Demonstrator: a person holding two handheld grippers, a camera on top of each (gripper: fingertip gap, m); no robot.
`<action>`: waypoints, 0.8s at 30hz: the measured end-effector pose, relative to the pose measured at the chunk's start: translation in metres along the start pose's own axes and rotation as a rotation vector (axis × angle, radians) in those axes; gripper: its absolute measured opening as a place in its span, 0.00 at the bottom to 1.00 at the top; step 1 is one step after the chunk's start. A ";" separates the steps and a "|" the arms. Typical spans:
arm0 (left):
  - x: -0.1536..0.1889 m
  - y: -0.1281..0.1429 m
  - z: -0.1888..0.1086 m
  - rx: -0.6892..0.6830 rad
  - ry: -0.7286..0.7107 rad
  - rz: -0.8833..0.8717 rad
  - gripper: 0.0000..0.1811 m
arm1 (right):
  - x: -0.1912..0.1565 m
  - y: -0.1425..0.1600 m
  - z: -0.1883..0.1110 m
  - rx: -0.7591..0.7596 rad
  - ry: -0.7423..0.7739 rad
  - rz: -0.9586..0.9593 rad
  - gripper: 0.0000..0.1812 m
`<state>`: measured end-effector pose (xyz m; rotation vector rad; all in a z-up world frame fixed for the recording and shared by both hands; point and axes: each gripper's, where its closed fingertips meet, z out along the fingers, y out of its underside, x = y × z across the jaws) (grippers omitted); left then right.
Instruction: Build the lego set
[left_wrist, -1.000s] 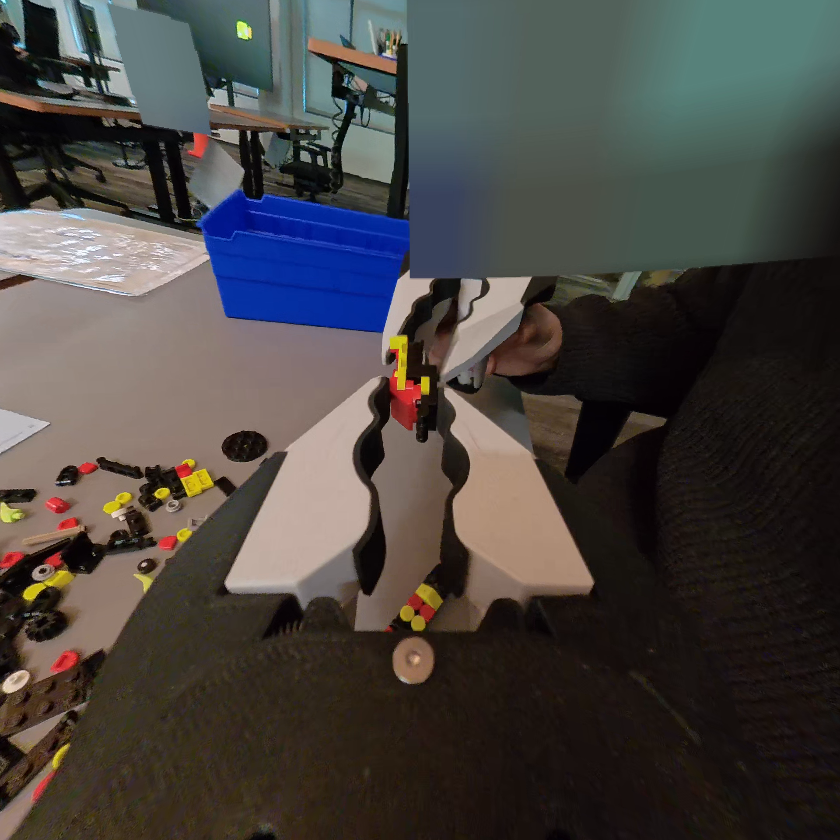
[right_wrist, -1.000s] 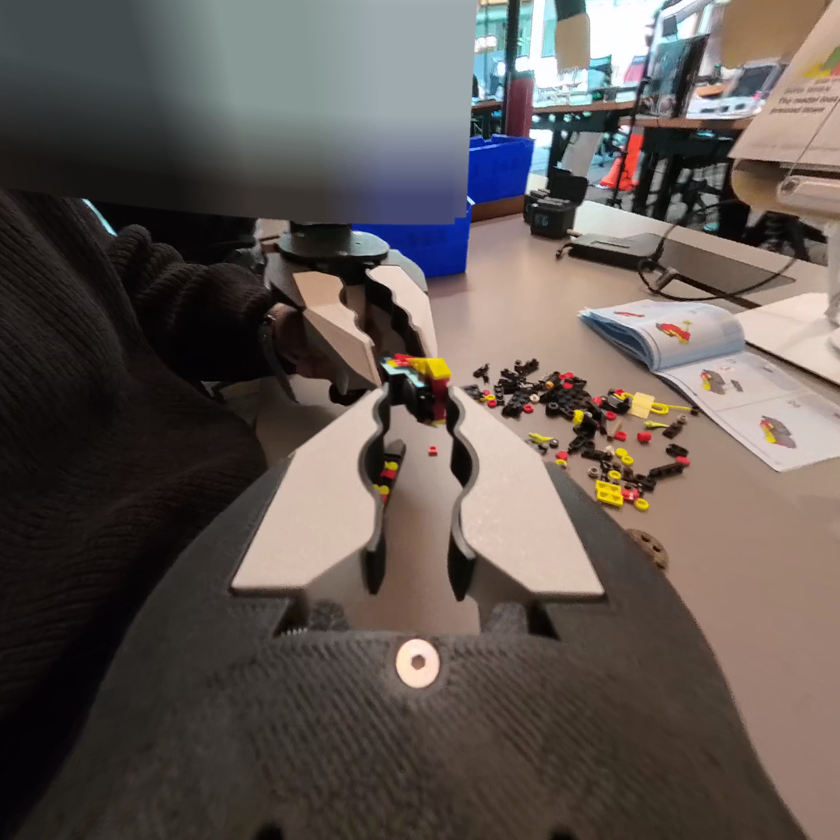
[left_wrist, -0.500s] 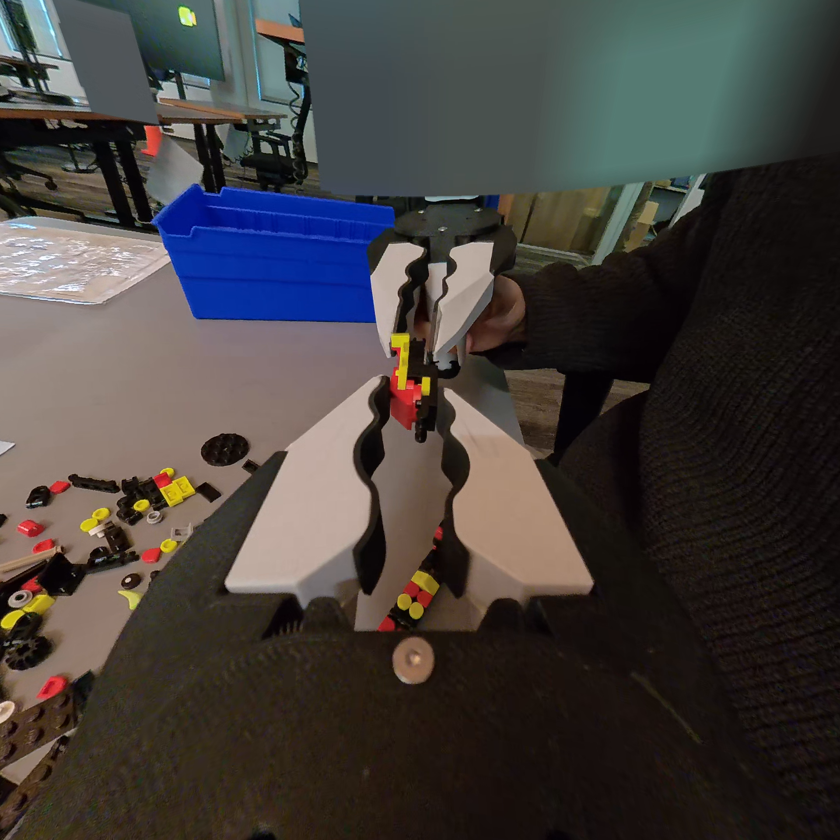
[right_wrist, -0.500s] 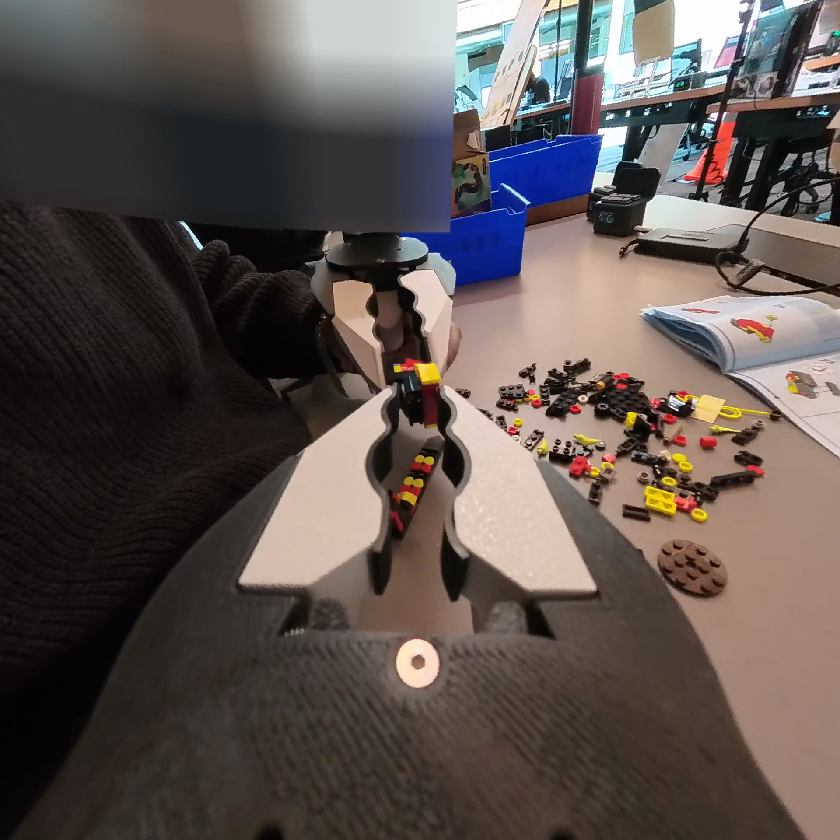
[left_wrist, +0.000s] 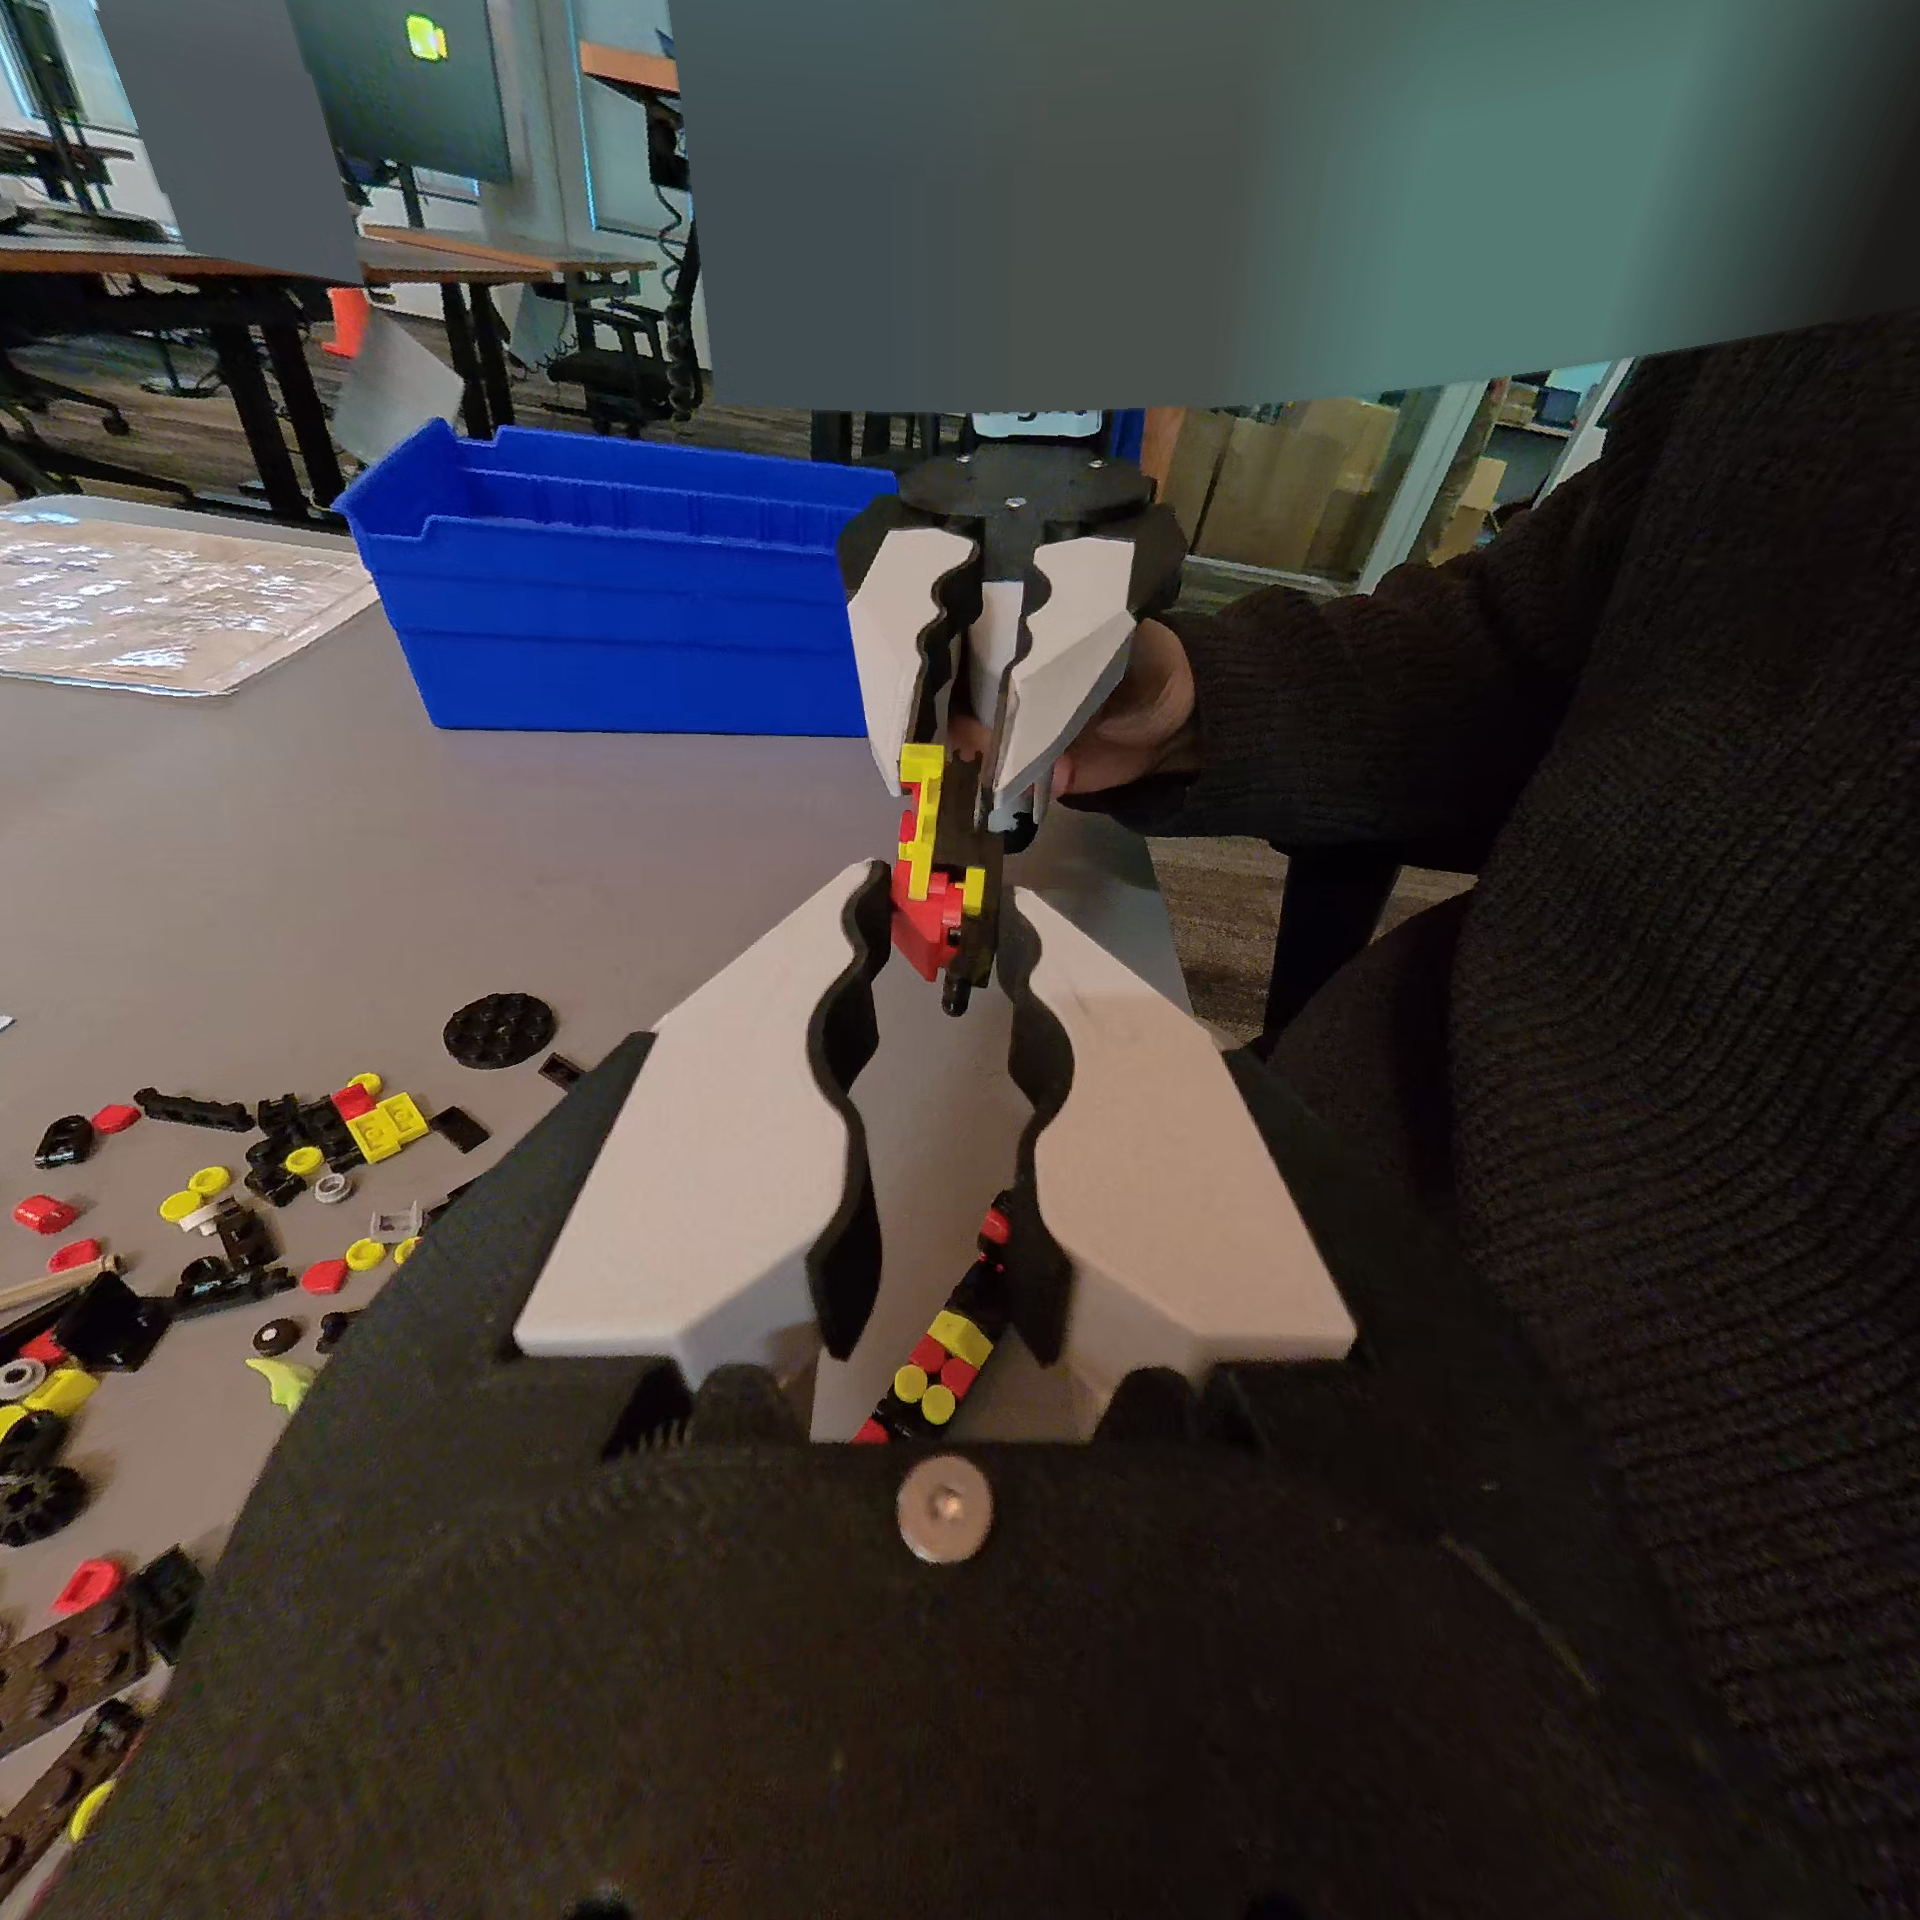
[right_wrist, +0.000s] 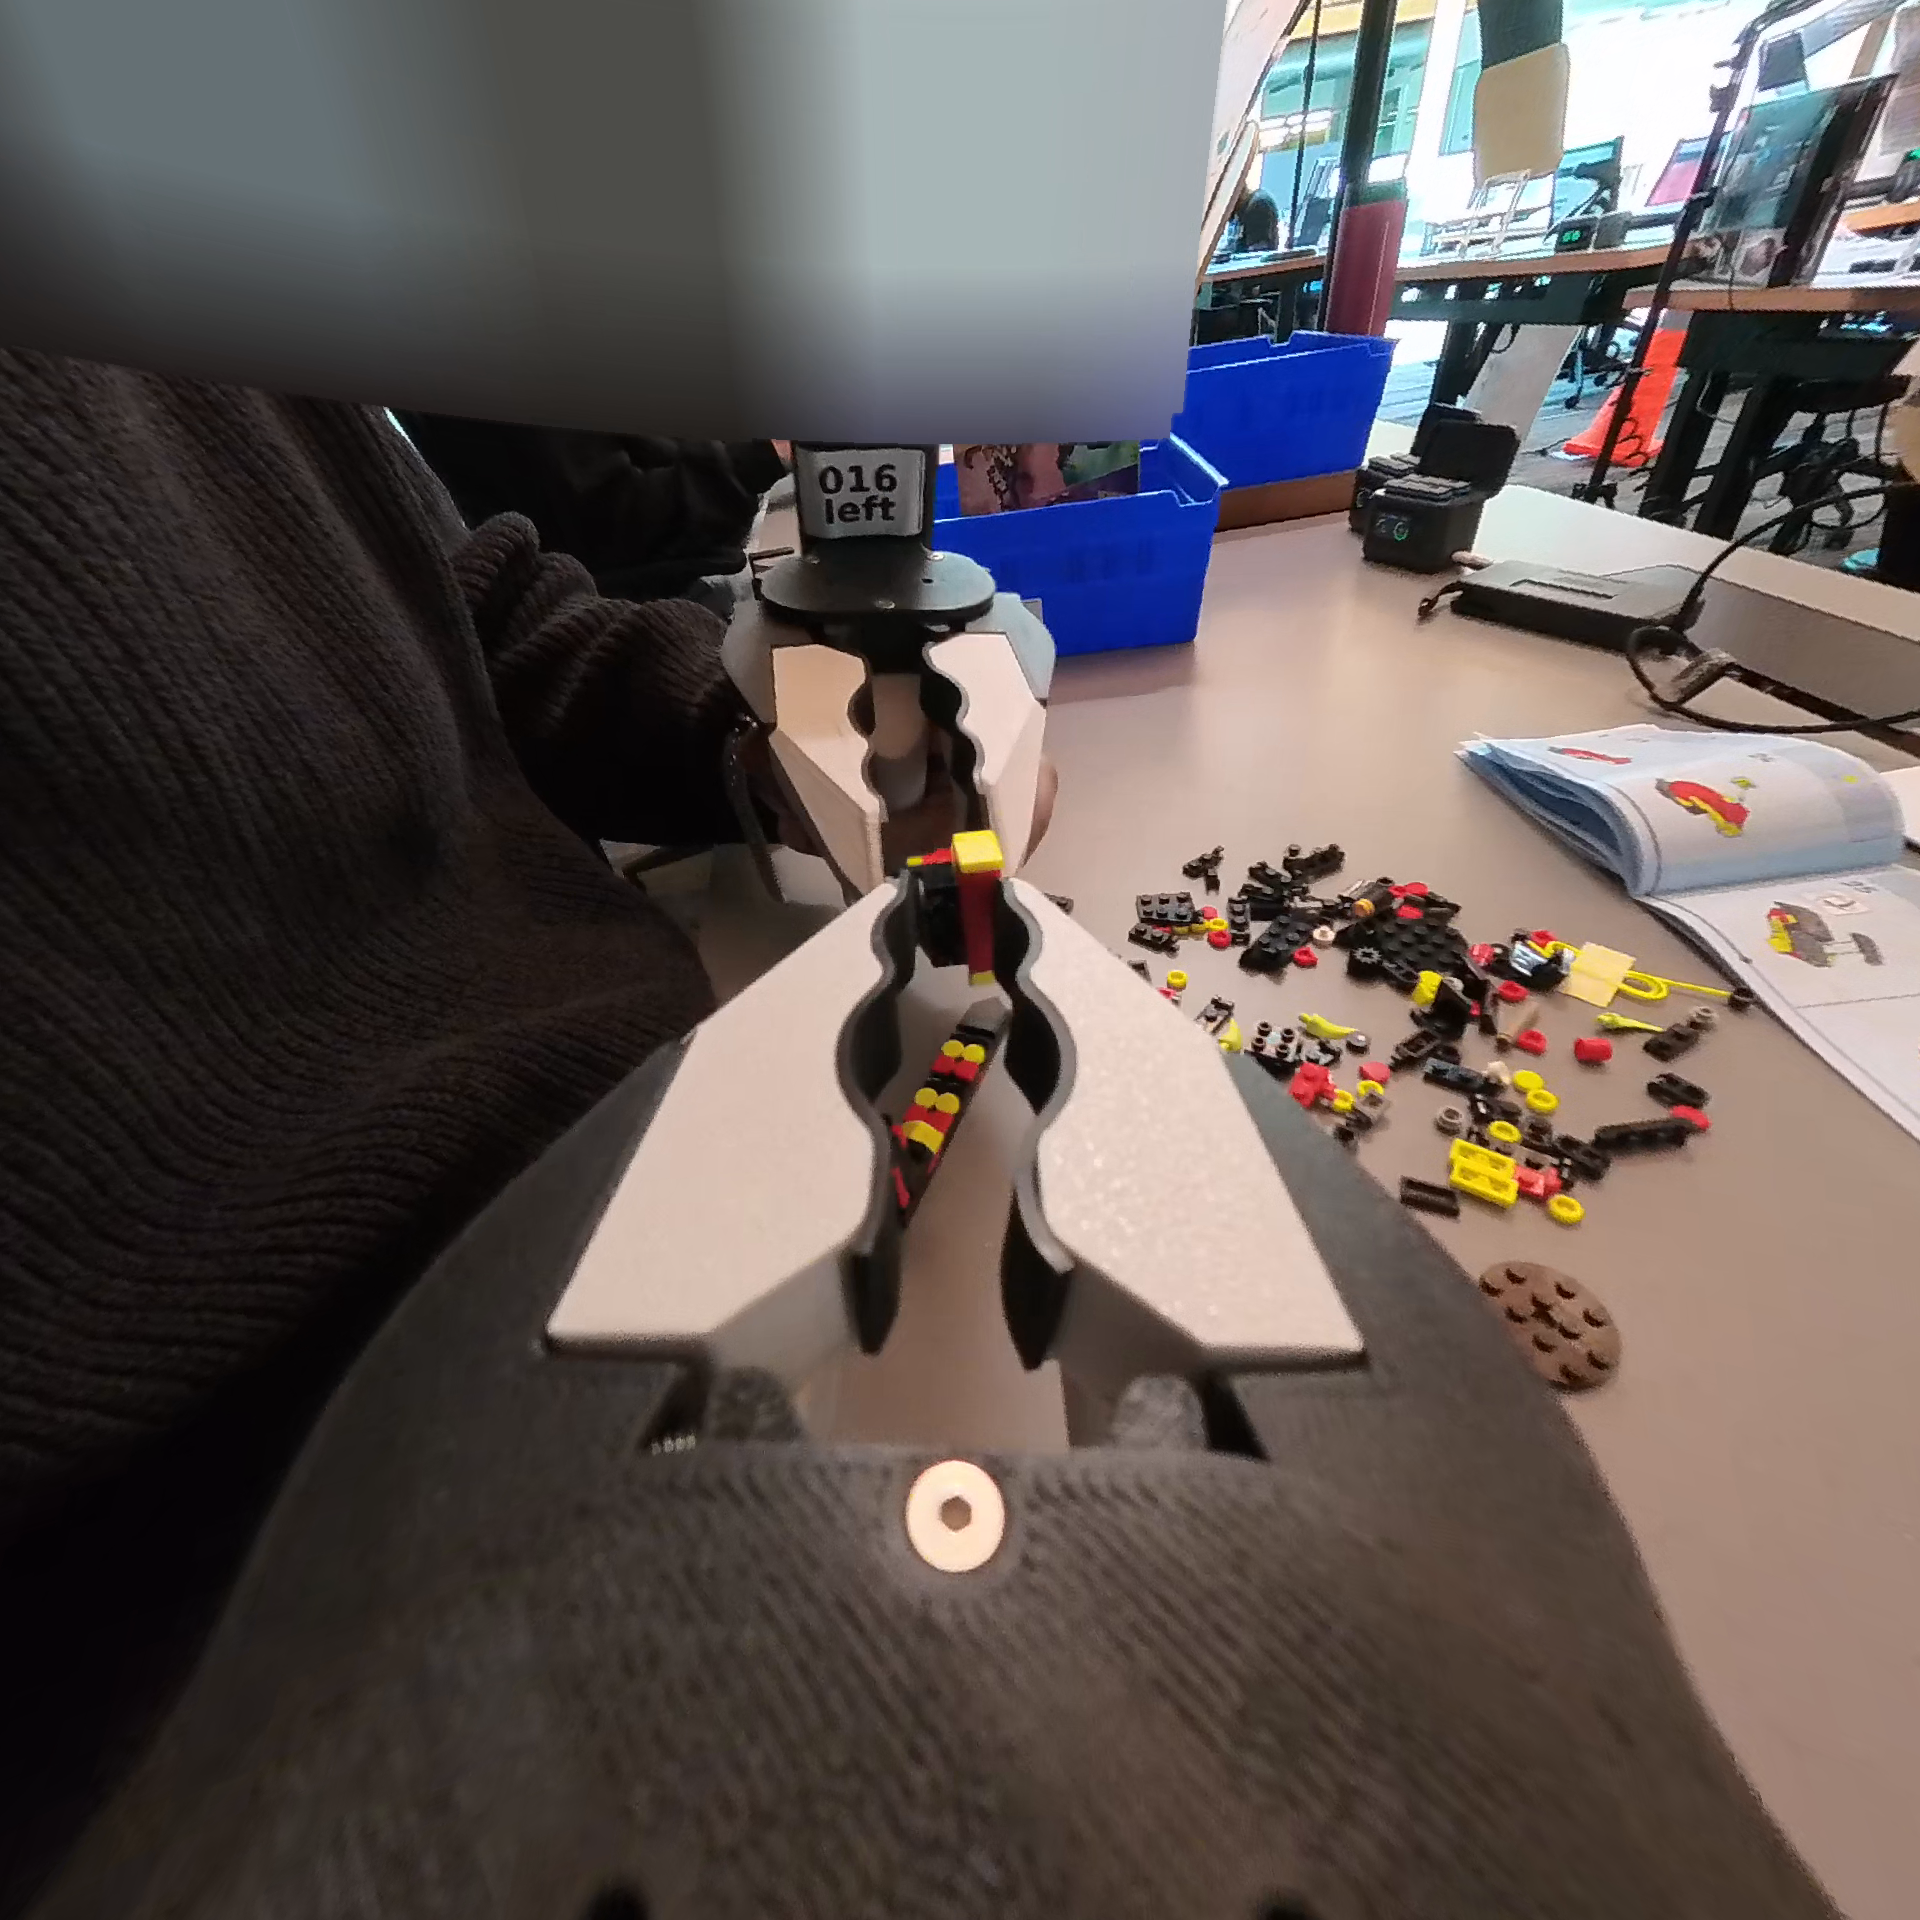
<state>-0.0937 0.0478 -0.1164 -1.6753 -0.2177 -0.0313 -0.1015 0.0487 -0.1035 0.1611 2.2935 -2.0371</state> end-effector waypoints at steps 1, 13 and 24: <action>0.000 0.000 0.000 -0.003 0.001 0.003 0.09 | 0.000 0.000 0.000 -0.002 -0.002 -0.001 0.07; -0.002 -0.003 -0.002 0.006 -0.004 0.006 0.09 | 0.002 0.008 0.003 -0.033 0.017 -0.028 0.12; 0.000 0.001 0.002 -0.010 -0.004 0.009 0.09 | 0.000 0.008 0.004 -0.039 0.019 -0.039 0.09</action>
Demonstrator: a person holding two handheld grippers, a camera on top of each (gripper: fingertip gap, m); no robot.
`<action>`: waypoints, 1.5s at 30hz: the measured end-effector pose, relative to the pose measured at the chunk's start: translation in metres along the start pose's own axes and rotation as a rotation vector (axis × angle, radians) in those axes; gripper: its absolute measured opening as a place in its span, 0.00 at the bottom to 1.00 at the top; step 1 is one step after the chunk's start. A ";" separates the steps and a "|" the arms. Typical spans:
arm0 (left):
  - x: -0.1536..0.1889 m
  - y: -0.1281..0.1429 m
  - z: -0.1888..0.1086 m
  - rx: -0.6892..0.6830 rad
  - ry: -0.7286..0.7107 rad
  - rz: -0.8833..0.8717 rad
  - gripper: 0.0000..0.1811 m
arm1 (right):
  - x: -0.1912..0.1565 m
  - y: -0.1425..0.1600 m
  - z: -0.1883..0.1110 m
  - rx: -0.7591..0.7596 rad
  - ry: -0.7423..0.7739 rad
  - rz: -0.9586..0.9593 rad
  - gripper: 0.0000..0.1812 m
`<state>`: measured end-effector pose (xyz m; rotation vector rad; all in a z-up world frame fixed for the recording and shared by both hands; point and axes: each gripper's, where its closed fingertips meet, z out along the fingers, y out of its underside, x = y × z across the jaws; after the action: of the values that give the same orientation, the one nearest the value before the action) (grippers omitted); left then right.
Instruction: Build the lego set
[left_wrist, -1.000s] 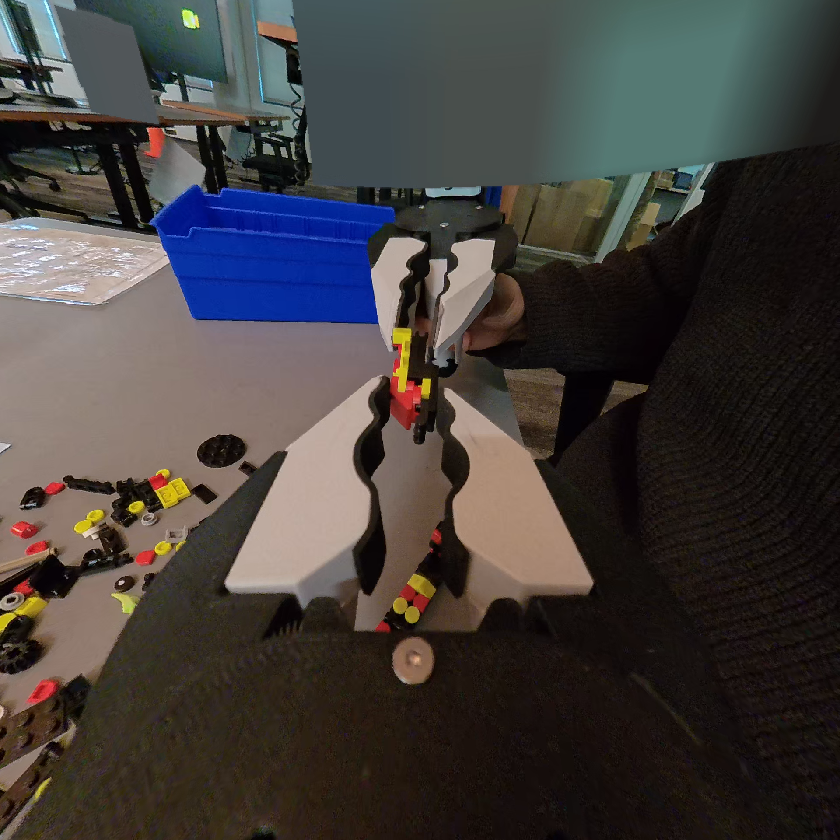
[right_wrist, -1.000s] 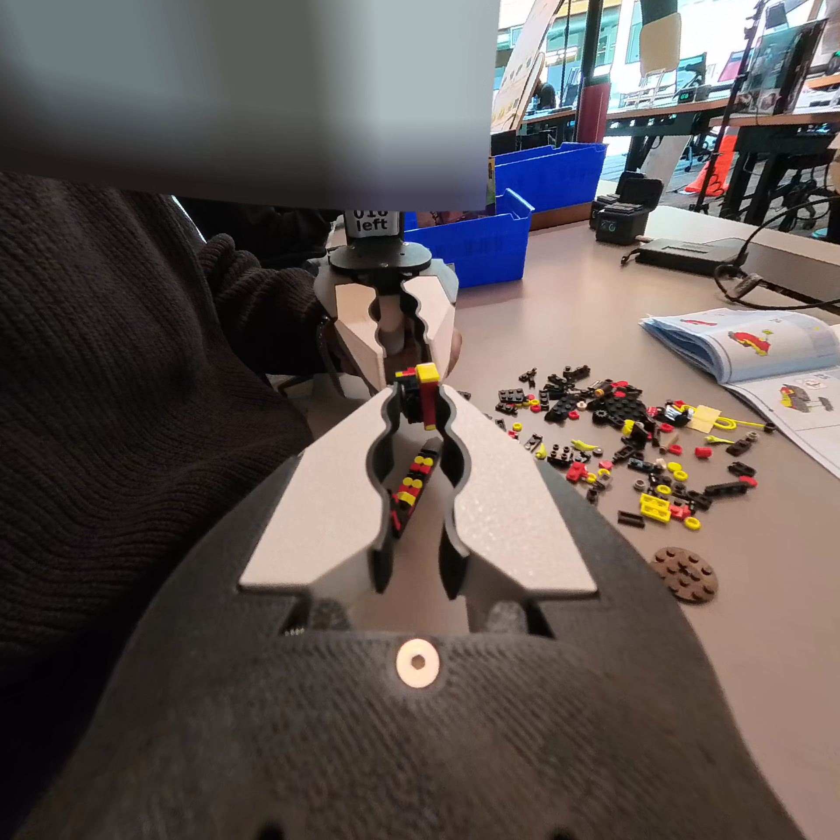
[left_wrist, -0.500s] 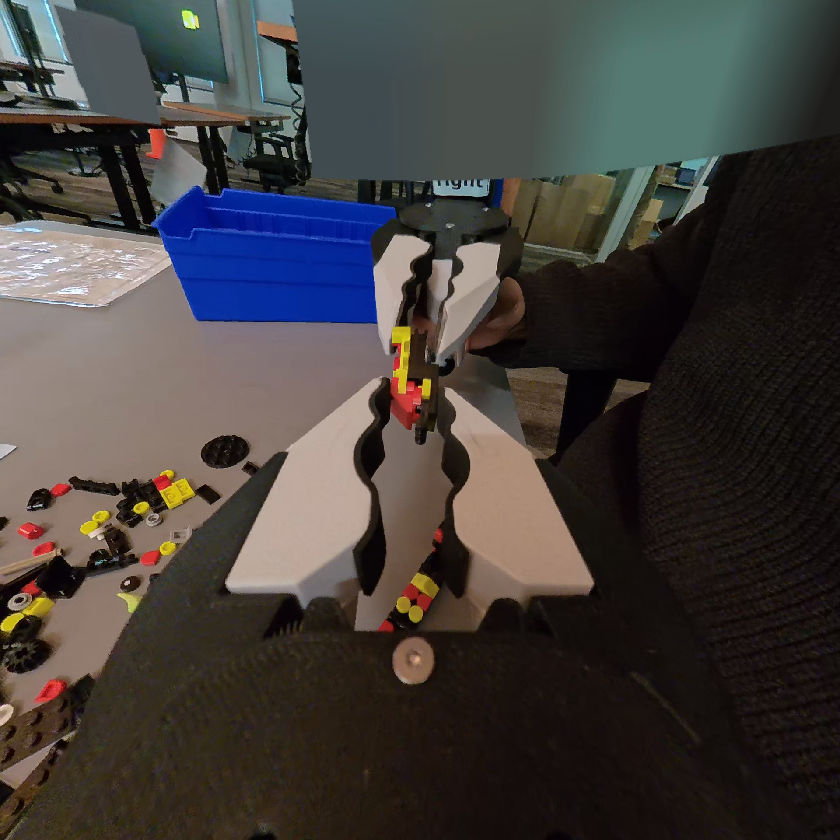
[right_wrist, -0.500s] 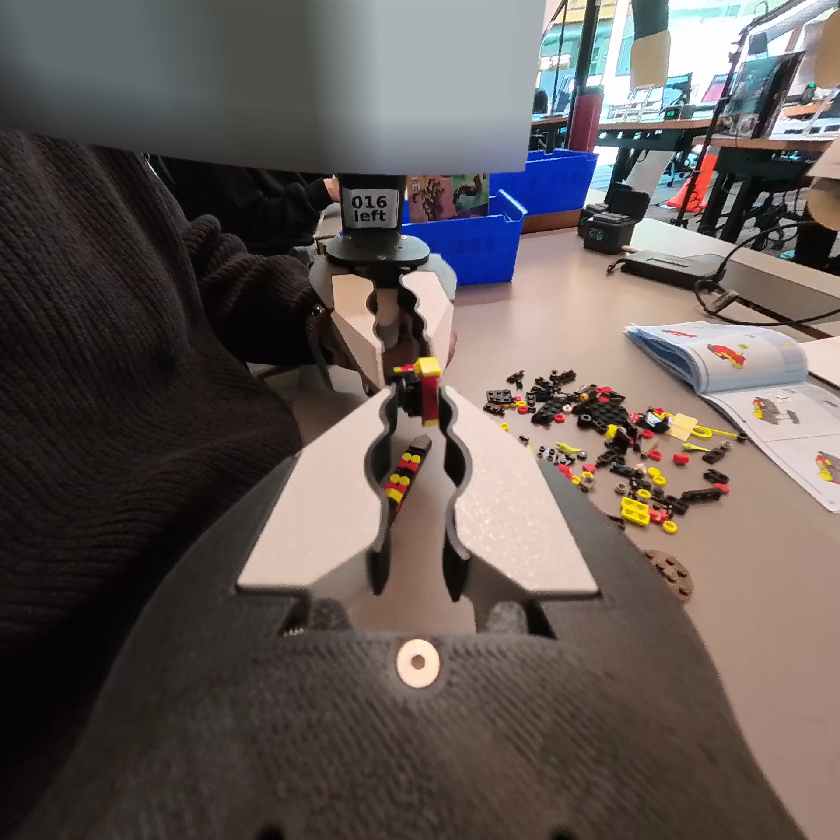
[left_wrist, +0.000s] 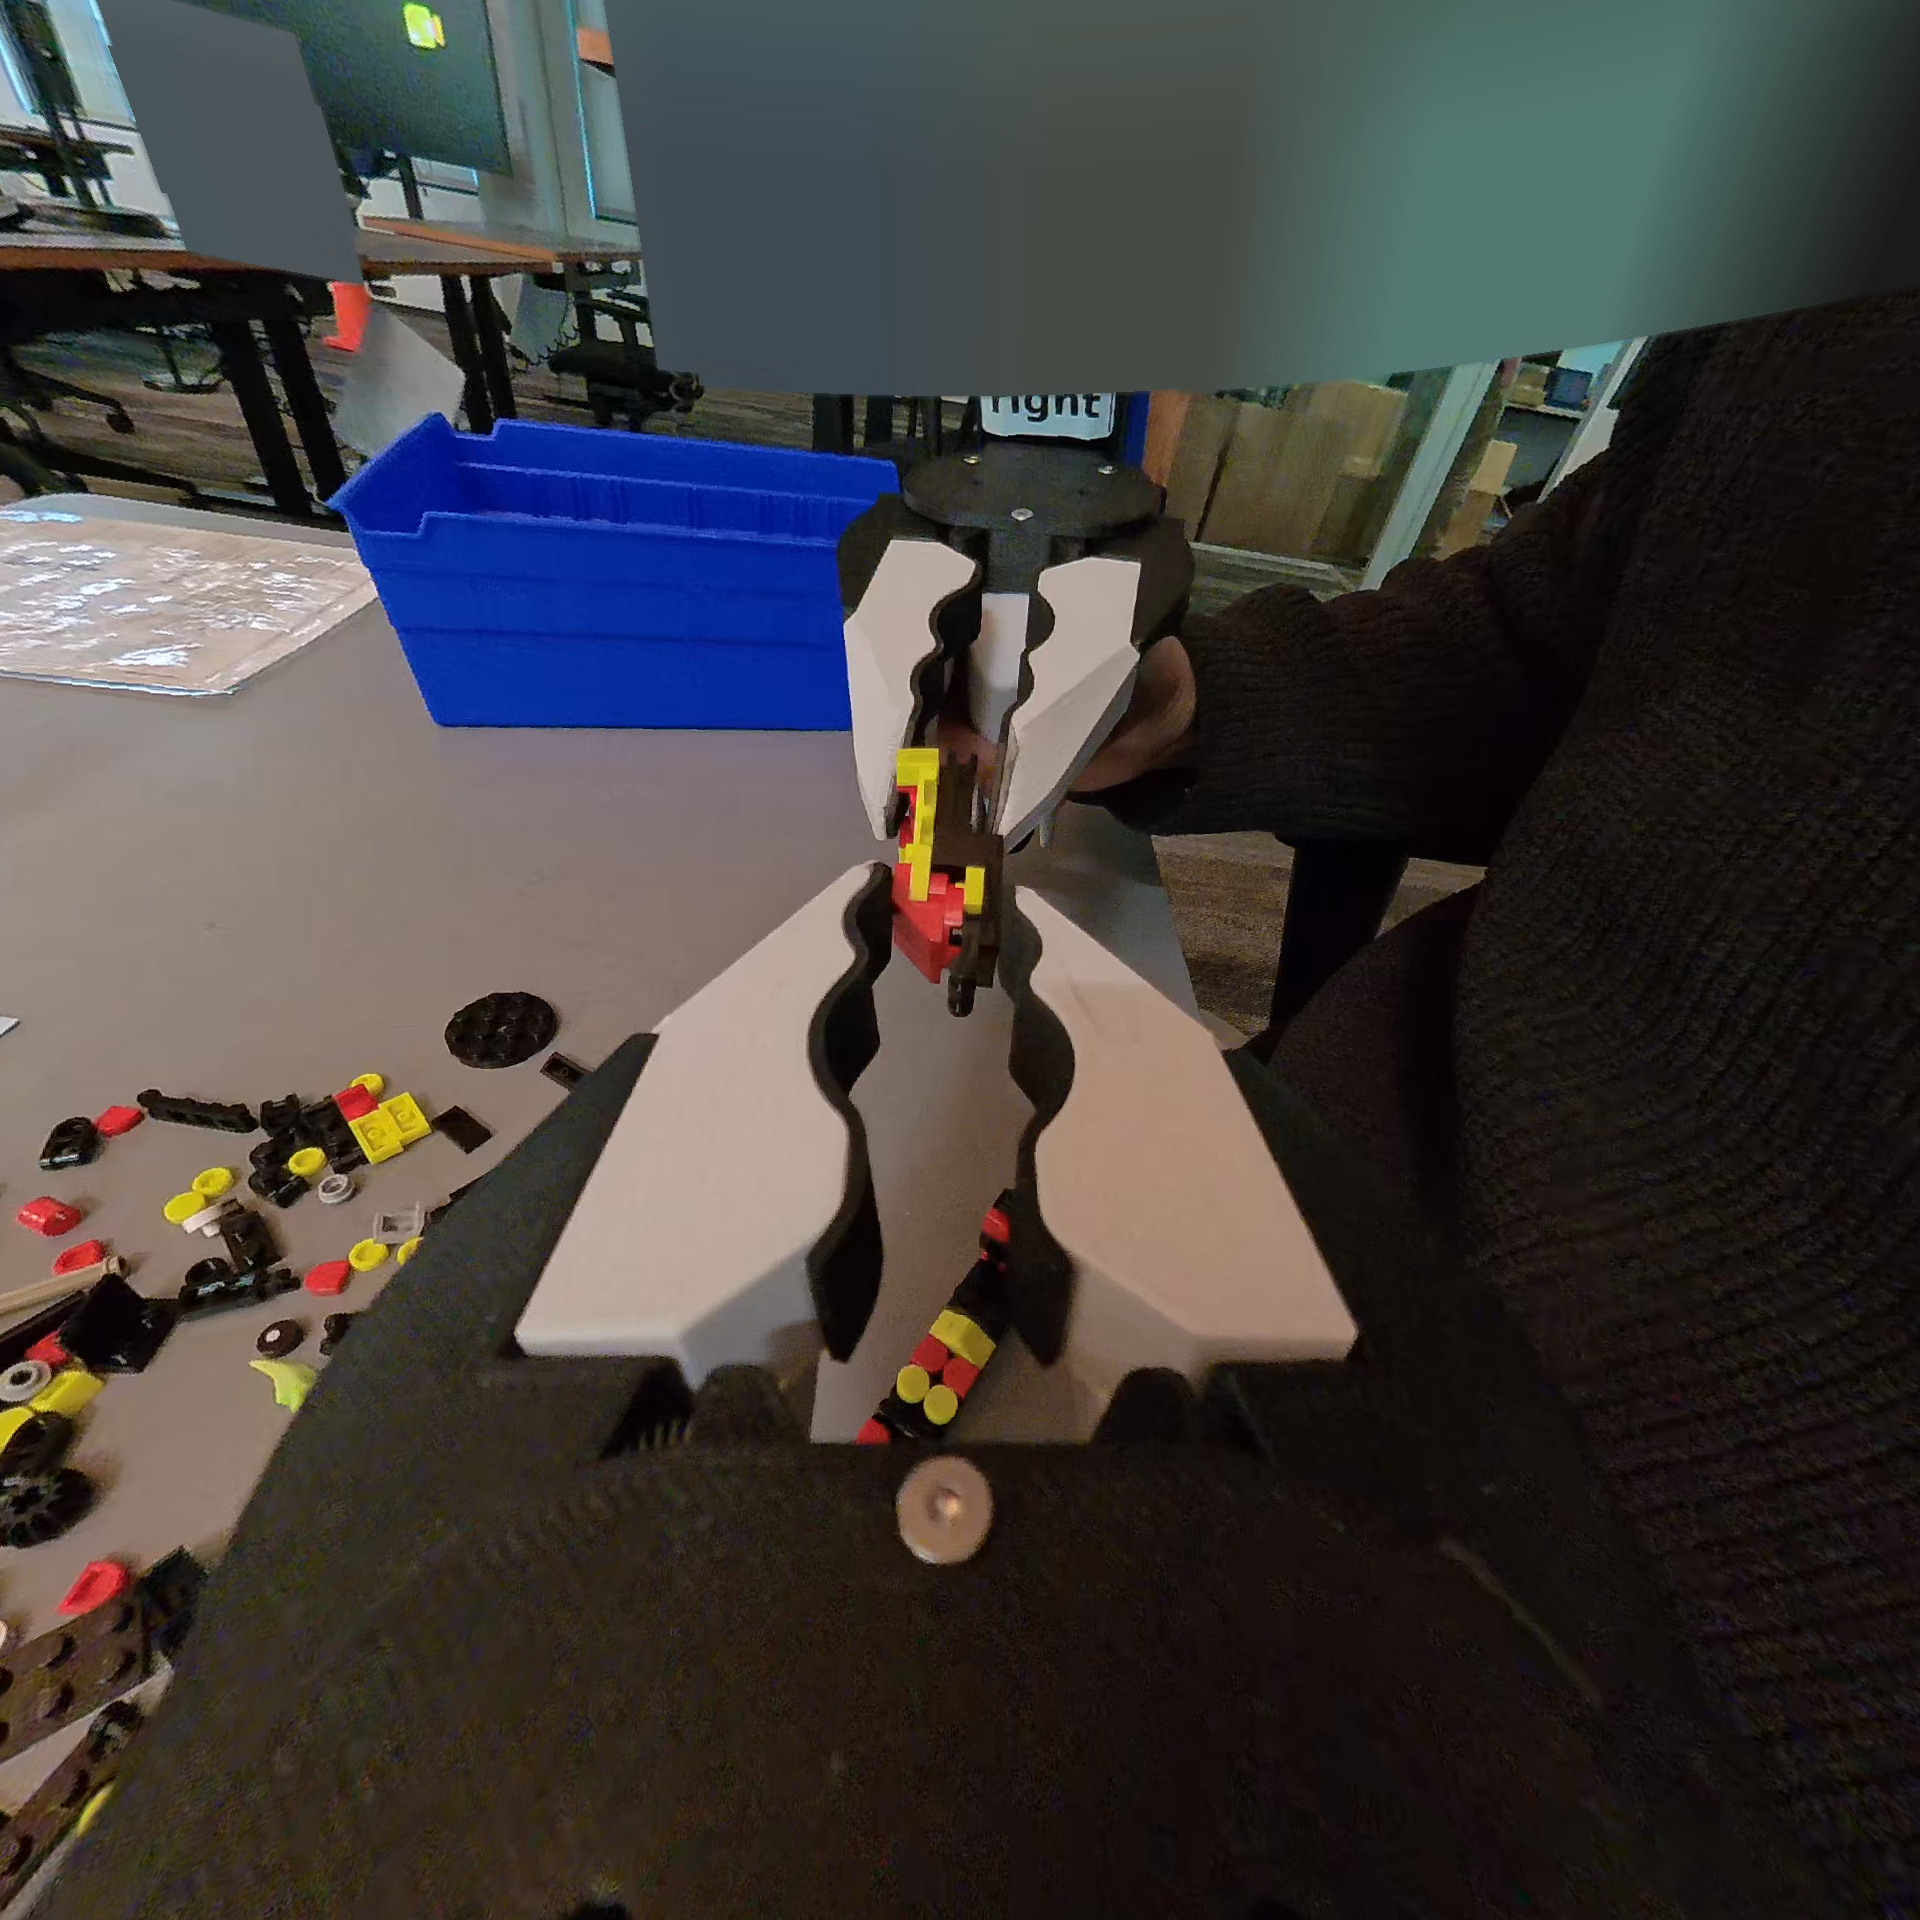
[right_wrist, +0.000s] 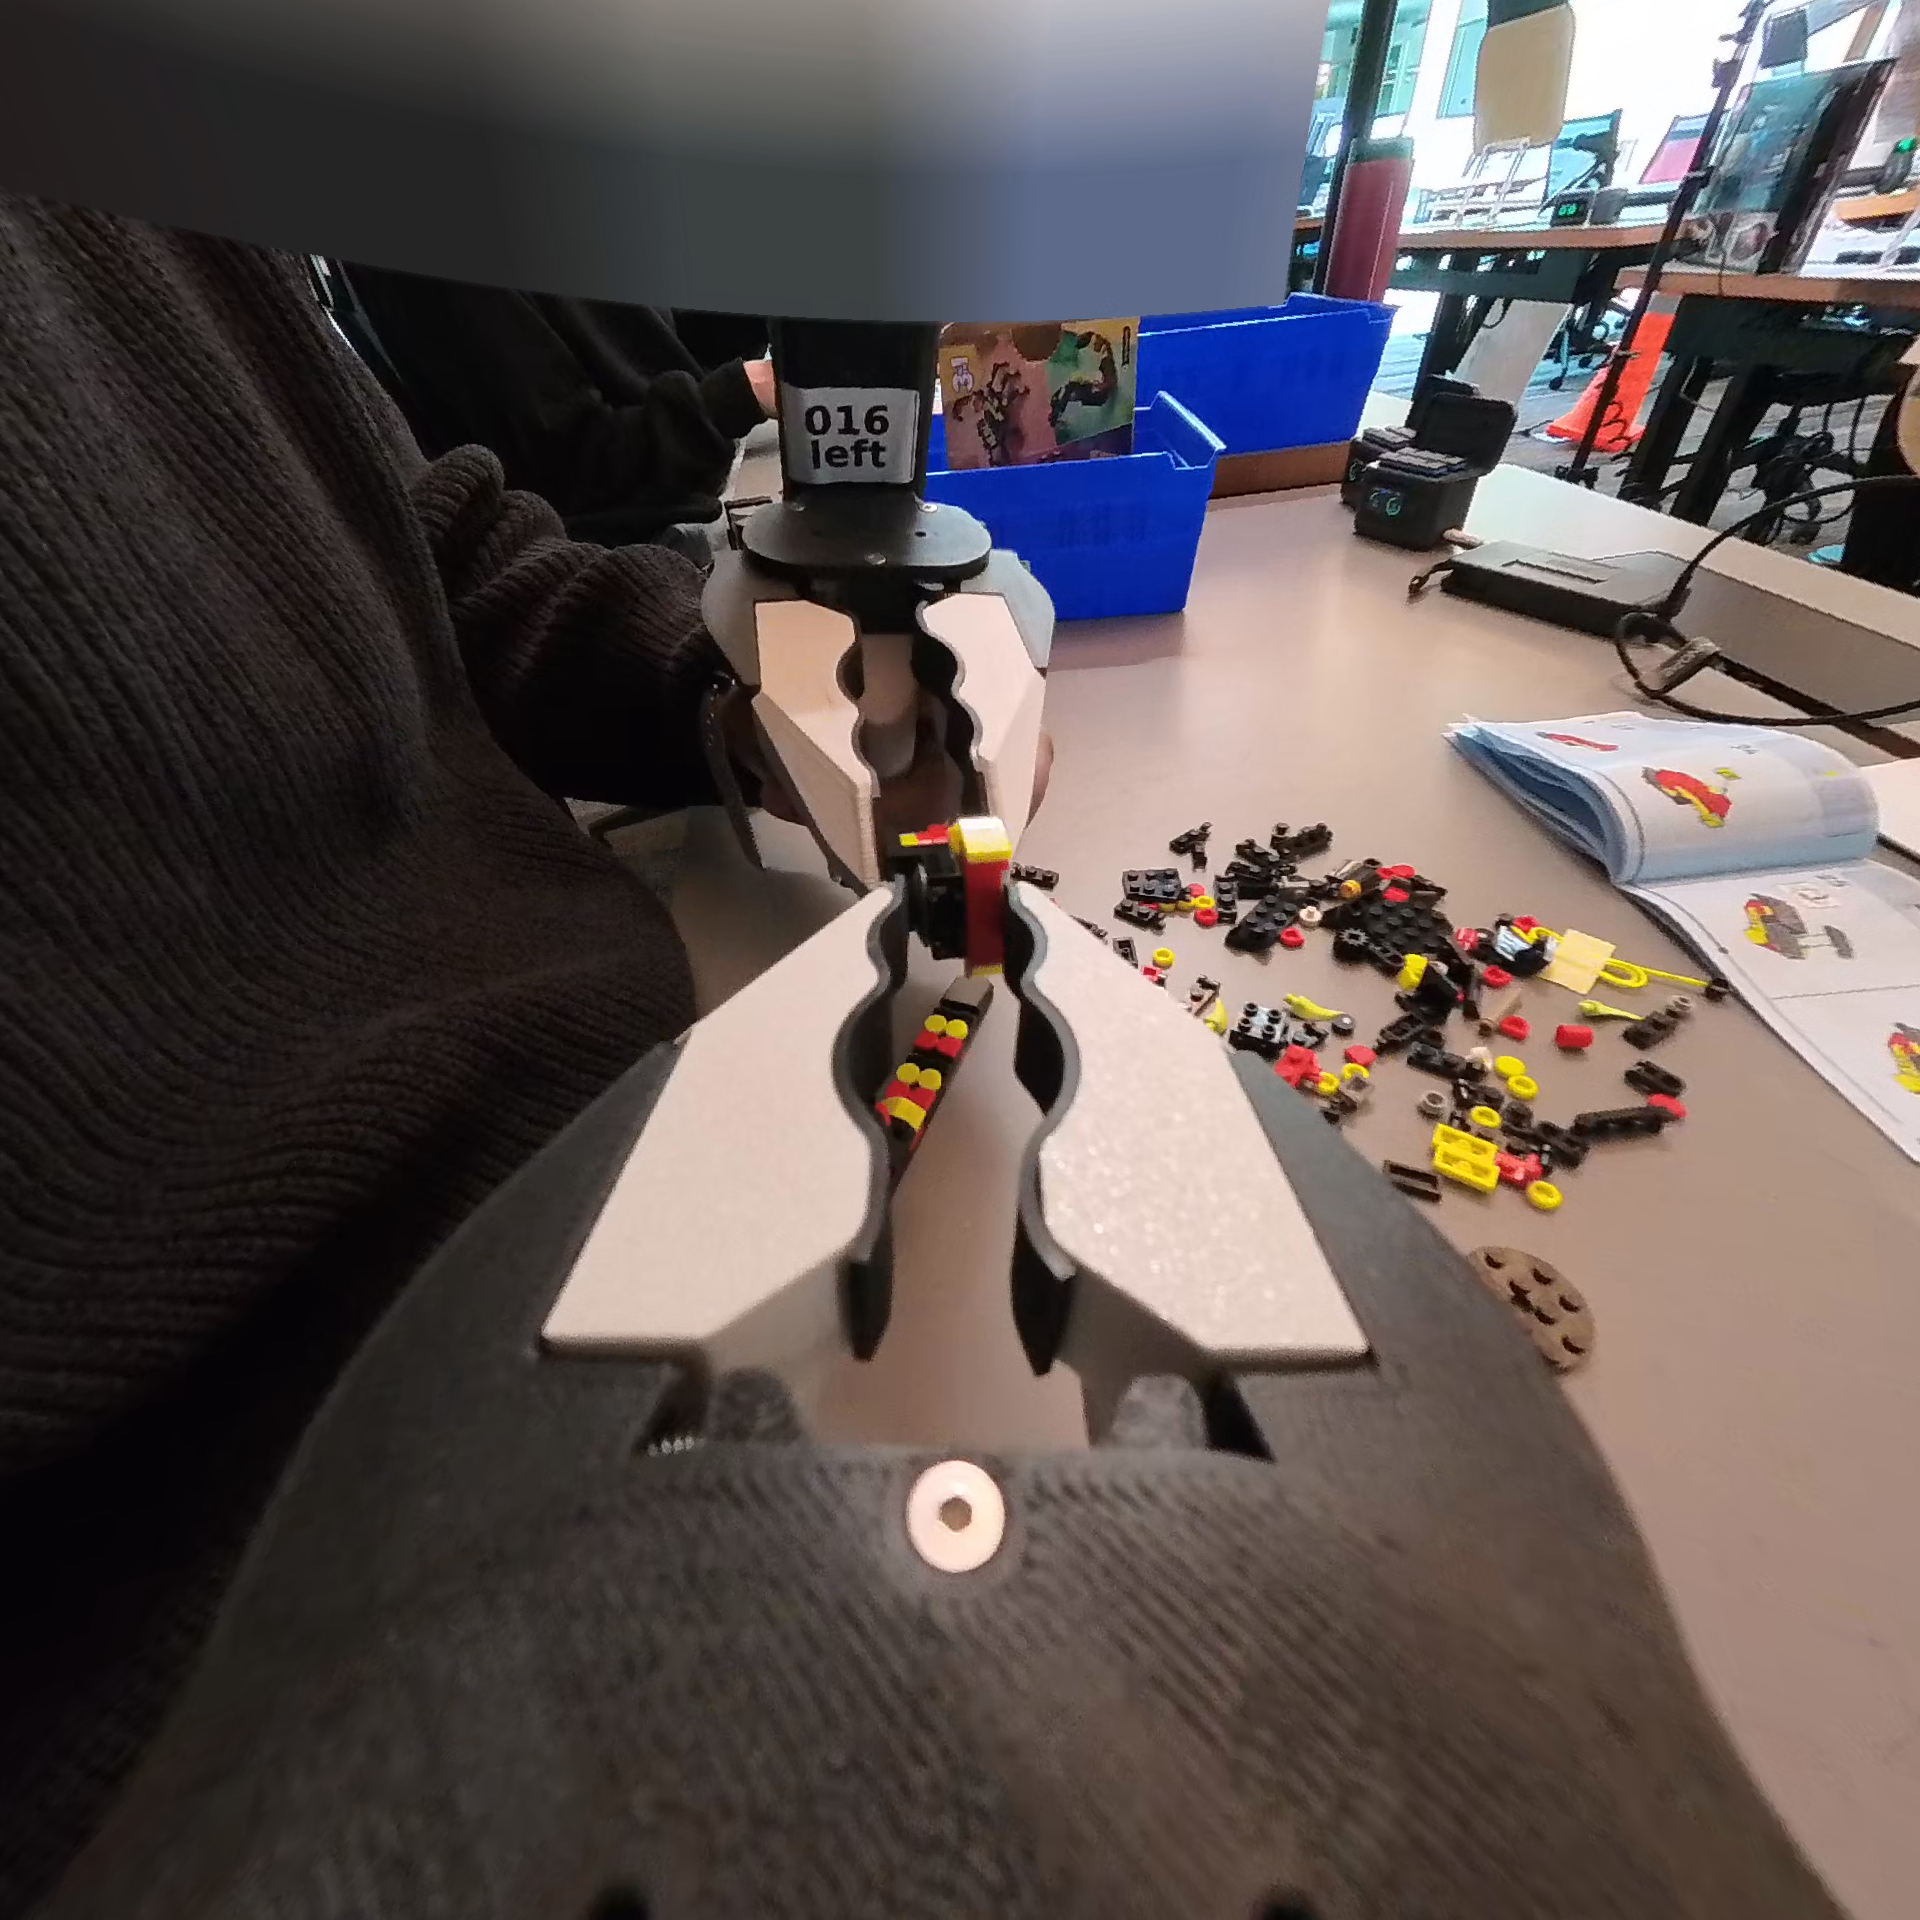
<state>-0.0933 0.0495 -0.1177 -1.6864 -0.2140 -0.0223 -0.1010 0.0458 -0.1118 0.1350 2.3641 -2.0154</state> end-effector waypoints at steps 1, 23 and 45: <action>0.000 0.000 0.000 0.000 -0.002 -0.002 0.09 | 0.000 0.000 0.000 0.000 0.001 0.001 0.09; -0.036 0.008 -0.002 0.006 -0.161 -0.101 0.26 | 0.025 0.009 -0.004 -0.008 0.098 0.140 0.08; -0.073 0.024 0.008 -0.080 -0.295 -0.132 0.33 | 0.048 0.116 -0.015 -0.304 0.286 0.924 0.18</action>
<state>-0.1620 0.0459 -0.1523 -1.7485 -0.5527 0.1217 -0.1379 0.0809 -0.2269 1.2858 2.0701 -1.2360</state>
